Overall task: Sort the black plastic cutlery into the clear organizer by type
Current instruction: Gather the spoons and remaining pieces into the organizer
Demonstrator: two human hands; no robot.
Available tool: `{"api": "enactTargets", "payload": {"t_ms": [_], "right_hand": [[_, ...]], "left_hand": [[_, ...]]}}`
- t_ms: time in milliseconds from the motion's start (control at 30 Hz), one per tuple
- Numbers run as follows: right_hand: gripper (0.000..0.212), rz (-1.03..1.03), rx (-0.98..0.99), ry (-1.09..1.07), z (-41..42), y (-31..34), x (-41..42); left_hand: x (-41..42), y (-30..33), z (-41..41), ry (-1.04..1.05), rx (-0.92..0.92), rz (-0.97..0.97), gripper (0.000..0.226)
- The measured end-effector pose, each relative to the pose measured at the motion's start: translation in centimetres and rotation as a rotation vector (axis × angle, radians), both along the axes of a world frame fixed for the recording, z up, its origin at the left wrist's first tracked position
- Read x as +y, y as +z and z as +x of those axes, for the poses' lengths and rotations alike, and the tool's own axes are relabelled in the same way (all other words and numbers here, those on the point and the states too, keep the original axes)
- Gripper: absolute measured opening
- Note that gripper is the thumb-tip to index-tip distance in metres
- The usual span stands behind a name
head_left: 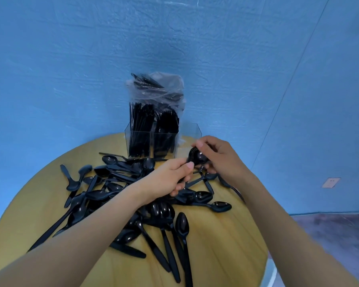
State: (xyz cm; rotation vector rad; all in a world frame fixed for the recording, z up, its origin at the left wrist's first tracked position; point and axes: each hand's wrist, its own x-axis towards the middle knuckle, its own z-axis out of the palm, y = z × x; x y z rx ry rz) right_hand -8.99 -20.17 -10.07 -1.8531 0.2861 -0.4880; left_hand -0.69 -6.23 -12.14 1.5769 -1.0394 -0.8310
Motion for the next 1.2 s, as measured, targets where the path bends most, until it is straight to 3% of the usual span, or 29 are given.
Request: {"api": "enactTargets", "payload": {"t_ms": [167, 233, 333, 433, 500, 700, 900, 1033, 1200], "right_hand": [[0.018, -0.254, -0.071, -0.095, 2.6, 1.7, -3.5], [0.018, -0.359, -0.104, -0.198, 3.9, 2.9, -5.2], [0.016, -0.553, -0.124, -0.423, 5.4, 4.6, -8.0], [0.020, -0.685, -0.146, -0.593, 7.0, 5.0, -10.1], [0.023, -0.723, -0.126, -0.637, 8.8, 4.2, -10.8], [0.032, -0.732, 0.047, -0.613, 13.8, -0.4, -8.8], [0.045, -0.753, 0.295, -0.526, 13.6, -2.4, -7.7], [0.048, -0.614, 0.173, -0.456, 10.6, -2.3, -8.5], [0.030, -0.491, 0.146, -0.530, 3.6, -4.4, -8.5]], "left_hand": [[-3.3, 2.2, 2.2, 0.016, -0.064, -0.054, 0.029], [-4.7, 2.6, 3.7, 0.141, -0.253, -0.060, 0.035], [-5.5, 1.5, 6.0, 0.346, -0.696, -0.050, 0.033], [-5.3, -0.9, 7.1, 0.343, -0.970, -0.009, 0.035], [-5.2, -2.2, 7.5, 0.314, -1.054, 0.023, 0.043], [-5.0, -2.9, 8.2, 0.327, -1.113, 0.007, 0.050], [-4.7, -3.3, 8.3, 0.295, -1.109, 0.066, 0.047], [-3.9, -3.3, 7.1, 0.279, -1.084, 0.083, 0.039], [-2.1, -3.6, 3.9, 0.178, -0.974, 0.112, 0.032]]}}
